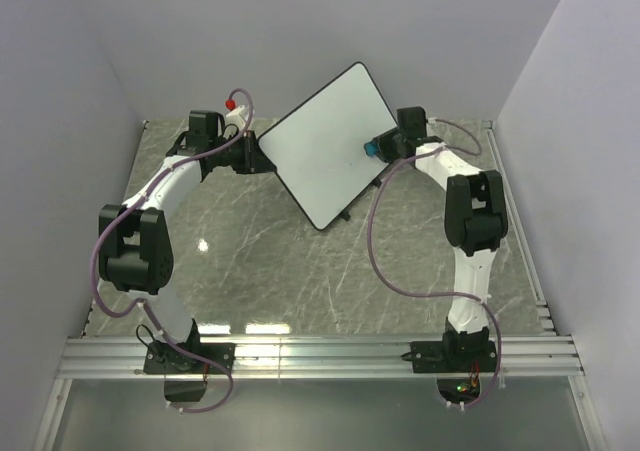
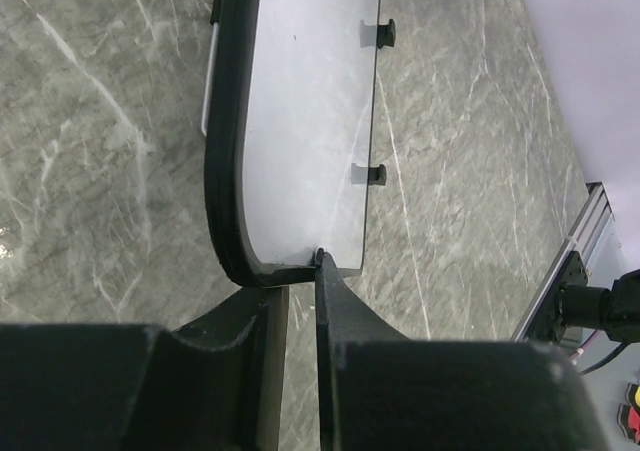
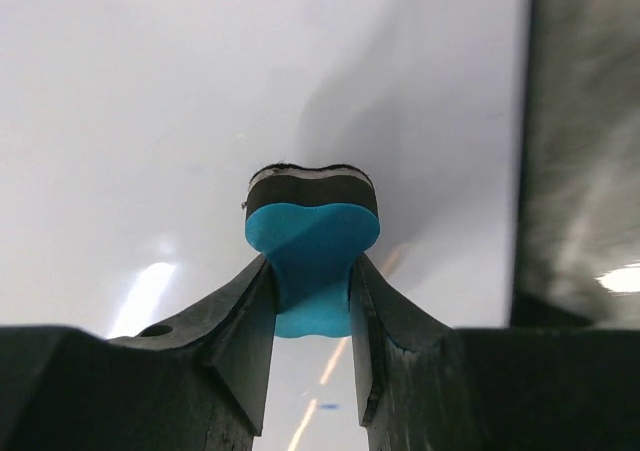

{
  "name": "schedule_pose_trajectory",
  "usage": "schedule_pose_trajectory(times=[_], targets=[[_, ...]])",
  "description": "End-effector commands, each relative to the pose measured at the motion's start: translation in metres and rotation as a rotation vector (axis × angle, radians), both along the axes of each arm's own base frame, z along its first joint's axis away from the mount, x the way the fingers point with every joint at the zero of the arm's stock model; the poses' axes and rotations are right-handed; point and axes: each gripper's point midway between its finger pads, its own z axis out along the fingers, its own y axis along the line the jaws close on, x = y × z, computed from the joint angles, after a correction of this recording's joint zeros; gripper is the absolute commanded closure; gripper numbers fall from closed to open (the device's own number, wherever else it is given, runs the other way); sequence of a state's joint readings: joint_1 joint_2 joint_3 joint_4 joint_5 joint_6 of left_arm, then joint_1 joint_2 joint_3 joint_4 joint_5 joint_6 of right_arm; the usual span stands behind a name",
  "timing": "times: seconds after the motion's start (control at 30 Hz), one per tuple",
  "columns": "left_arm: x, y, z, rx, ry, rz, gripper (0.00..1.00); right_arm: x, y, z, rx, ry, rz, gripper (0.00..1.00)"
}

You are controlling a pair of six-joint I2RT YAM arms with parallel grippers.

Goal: Erase the whiteboard

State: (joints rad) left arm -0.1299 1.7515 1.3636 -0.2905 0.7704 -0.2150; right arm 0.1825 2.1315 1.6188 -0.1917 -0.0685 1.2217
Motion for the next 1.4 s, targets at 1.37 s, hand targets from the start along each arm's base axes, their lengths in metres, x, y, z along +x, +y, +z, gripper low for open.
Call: schedule_pose_trajectory(times=[1.37], targets=[[-0.006, -0.013, 0.026, 0.006, -0.136, -0.049, 0.89, -0.161, 0.012, 0.015, -0.200, 0.062, 0.157, 1.00]])
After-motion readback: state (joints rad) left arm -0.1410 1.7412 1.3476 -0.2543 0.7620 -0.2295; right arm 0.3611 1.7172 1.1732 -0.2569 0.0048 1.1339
